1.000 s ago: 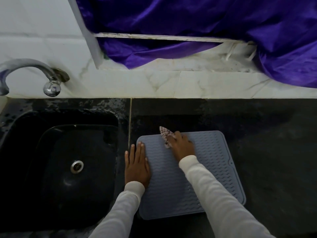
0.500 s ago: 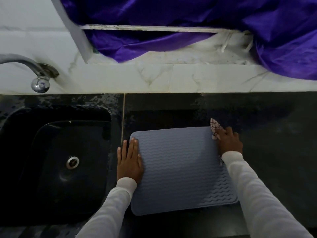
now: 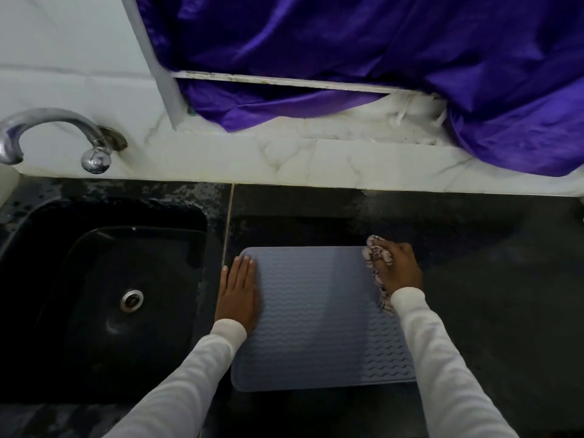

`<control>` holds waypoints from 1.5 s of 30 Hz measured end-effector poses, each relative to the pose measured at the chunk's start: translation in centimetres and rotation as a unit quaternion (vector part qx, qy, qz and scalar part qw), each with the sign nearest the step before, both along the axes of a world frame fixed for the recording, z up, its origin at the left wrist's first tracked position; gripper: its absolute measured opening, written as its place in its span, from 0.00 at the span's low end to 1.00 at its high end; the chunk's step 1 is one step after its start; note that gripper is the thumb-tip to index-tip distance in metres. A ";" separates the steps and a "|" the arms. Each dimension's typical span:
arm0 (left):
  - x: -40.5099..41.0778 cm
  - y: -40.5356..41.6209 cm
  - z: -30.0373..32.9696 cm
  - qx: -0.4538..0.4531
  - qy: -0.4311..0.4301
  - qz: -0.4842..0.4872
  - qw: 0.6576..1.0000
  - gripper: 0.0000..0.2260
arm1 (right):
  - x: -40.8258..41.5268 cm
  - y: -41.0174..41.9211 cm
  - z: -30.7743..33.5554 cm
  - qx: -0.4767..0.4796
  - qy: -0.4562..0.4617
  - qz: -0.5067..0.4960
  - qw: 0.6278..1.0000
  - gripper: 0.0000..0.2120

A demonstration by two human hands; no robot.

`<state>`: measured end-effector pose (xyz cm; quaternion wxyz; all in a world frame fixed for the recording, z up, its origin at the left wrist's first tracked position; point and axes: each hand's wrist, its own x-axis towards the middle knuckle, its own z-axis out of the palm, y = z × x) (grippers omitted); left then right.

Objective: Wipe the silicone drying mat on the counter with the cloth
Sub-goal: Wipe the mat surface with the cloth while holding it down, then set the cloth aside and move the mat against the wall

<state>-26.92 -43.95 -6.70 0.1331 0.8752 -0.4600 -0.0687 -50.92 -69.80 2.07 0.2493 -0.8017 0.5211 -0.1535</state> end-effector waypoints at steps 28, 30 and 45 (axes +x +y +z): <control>-7.0 3.5 9.6 -0.202 0.565 -0.056 0.798 0.30 | 1.1 22.1 2.5 0.463 -0.377 -0.026 0.802 0.20; -7.4 4.3 9.4 -0.193 0.556 -0.065 0.806 0.29 | 0.2 22.3 2.5 0.422 -0.371 -0.010 0.827 0.27; -11.6 16.3 7.5 -0.199 0.286 -0.167 0.922 0.27 | -4.6 27.3 -1.1 0.138 -0.151 0.333 0.920 0.21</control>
